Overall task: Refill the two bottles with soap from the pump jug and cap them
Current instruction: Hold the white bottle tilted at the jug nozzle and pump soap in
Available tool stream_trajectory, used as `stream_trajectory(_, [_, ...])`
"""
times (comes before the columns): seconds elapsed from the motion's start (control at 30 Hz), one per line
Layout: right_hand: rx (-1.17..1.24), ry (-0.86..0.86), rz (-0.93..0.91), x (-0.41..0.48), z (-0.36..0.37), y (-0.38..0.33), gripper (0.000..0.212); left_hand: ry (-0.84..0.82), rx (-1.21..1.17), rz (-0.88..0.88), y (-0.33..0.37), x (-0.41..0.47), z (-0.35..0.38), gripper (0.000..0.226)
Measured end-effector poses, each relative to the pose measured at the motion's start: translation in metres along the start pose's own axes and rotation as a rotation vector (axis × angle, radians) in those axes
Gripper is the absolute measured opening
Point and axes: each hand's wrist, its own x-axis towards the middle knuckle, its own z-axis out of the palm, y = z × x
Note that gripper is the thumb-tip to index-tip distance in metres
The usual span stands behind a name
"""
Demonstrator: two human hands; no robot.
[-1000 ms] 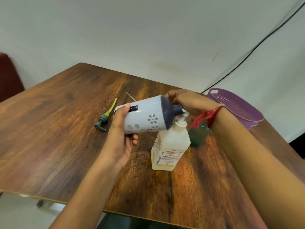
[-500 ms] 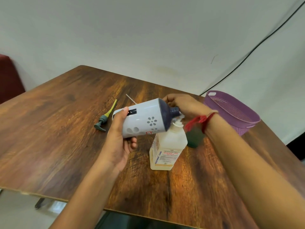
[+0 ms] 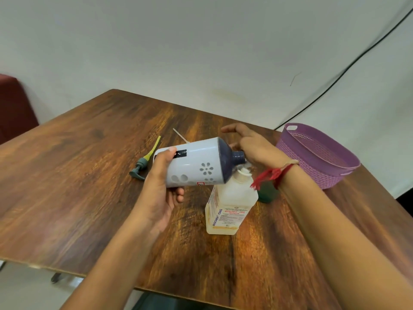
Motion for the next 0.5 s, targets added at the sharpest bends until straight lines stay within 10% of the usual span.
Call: stream_trajectory(0.5, [-0.054, -0.045, -0.021, 0.000, -0.002, 0.000, 0.049, 0.004, -0.017, -0.016, -0.004, -0.002, 0.002, 0.037])
